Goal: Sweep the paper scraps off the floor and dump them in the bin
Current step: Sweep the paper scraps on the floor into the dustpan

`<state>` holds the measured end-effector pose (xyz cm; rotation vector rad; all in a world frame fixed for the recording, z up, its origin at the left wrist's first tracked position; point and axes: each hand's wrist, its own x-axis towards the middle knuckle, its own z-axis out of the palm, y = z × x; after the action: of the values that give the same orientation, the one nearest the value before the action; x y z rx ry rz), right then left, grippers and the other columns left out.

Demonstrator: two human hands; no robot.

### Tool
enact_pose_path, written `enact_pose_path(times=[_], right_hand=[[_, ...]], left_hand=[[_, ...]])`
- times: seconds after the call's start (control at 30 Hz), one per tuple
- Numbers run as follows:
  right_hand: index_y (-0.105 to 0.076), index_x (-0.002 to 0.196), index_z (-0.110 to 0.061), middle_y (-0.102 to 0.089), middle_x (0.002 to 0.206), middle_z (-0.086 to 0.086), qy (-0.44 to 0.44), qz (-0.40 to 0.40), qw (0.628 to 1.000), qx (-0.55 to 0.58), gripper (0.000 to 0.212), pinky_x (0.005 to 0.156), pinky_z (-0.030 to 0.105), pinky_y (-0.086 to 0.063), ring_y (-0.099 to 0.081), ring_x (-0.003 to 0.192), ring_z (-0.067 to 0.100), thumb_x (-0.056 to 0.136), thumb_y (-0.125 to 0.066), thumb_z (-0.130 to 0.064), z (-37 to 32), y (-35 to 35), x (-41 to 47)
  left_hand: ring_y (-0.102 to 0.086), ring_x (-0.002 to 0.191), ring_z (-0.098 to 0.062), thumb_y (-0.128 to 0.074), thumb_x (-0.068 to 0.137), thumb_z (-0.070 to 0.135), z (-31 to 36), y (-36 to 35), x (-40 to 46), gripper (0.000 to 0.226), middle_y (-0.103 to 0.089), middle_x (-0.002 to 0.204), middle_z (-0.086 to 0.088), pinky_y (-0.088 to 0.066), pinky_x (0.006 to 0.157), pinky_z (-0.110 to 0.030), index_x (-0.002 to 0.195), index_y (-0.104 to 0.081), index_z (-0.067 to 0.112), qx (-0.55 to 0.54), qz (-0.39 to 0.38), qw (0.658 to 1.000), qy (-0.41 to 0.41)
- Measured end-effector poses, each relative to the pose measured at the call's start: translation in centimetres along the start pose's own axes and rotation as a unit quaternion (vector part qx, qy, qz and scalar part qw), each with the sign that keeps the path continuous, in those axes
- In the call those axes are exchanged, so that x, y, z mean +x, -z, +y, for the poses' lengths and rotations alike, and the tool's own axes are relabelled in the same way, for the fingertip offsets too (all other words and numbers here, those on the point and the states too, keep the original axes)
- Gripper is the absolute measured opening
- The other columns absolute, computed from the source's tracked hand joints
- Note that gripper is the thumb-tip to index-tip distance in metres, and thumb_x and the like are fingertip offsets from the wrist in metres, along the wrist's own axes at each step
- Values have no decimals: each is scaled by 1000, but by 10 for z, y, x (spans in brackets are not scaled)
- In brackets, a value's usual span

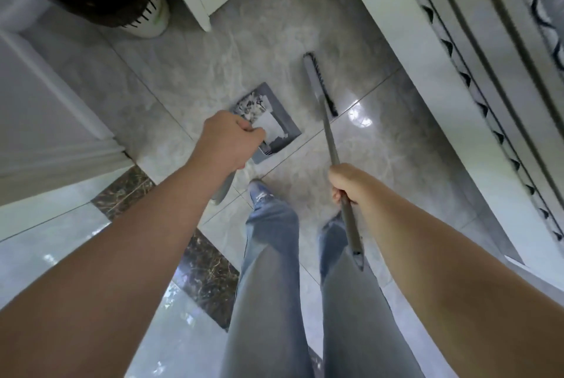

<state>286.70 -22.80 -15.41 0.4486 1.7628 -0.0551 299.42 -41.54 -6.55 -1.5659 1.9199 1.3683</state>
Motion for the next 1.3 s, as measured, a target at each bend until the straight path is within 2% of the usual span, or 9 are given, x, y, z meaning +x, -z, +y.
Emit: enact_pose_path(times=[0.17, 0.43, 0.7, 0.83, 1.0, 1.07, 1.13, 1.23, 1.3], right_hand=[[-44, 73, -12, -30, 48, 1, 20, -40, 998, 45, 37, 39, 19, -21, -25, 36, 13, 100, -33, -35, 17, -7, -22], [-53, 97, -13, -35, 54, 2, 78, 69, 994, 37, 32, 36, 15, -24, -29, 36, 12, 99, -26, -30, -47, 32, -20], [-37, 67, -16, -41, 61, 6, 103, -39, 983, -145, 31, 30, 16, -33, -39, 47, 17, 97, -35, -24, -68, 59, -14], [-40, 66, -15, -38, 55, 5, 126, -9, 975, -183, 36, 36, 19, -30, -37, 42, 17, 98, -39, -31, -82, 107, -27], [-57, 84, -7, -50, 47, 4, 164, 60, 900, -400, 23, 46, 22, -43, -47, 51, 18, 98, -42, -15, -162, 153, -42], [-64, 51, 0, -46, 26, 1, 113, 106, 858, -490, 44, 57, 23, -45, -47, 50, 15, 93, -53, -8, -196, 160, -50], [-55, 28, -5, -44, 23, 1, 93, 104, 812, -567, 60, 51, 23, -40, -47, 52, 17, 87, -65, -8, -227, 158, -38], [-54, 51, -7, -52, 34, 4, 88, 98, 777, -615, 38, 47, 22, -37, -46, 53, 17, 87, -65, -12, -228, 150, -35], [-43, 61, -12, -52, 47, 6, 138, 51, 796, -587, 34, 51, 25, -40, -43, 53, 18, 95, -47, -13, -210, 148, -39]], left_hand=[[-46, 37, -19, -60, 84, 18, 6, 3, 2, 35, -34, 38, 1, -31, 34, -15, 53, -46, 11, -12, -12, 1000, -18], [-41, 43, -18, -61, 86, 23, 4, 3, 3, 47, -28, 45, -2, -36, 48, -29, 49, -34, 16, 3, -5, 1000, -25], [-33, 48, -16, -63, 84, 19, 11, 7, -2, 34, -29, 55, -9, -34, 50, -30, 59, -40, 12, -11, 5, 1000, 17], [-43, 35, -14, -63, 86, 19, 21, 15, -8, 37, -42, 47, -3, -44, 40, -23, 55, -47, 8, -31, 30, 995, 94], [-37, 37, -14, -62, 85, 13, 39, -5, -8, 42, -34, 41, 4, -45, 40, -23, 47, -42, 15, -117, 74, 972, 190], [-36, 40, -17, -63, 83, 12, 43, -12, -12, 39, -36, 43, 1, -43, 42, -26, 49, -45, 10, -116, 80, 970, 197], [-40, 42, -19, -64, 83, 14, 37, -19, -12, 31, -42, 50, -6, -41, 44, -27, 58, -55, -3, -115, 97, 966, 210], [-44, 43, -21, -63, 83, 16, 34, -21, -14, 28, -49, 57, -11, -42, 42, -26, 71, -62, -8, -110, 95, 967, 210], [-45, 44, -21, -63, 83, 18, 33, -19, -15, 30, -49, 58, -11, -45, 43, -26, 63, -56, -4, -115, 95, 967, 209]])
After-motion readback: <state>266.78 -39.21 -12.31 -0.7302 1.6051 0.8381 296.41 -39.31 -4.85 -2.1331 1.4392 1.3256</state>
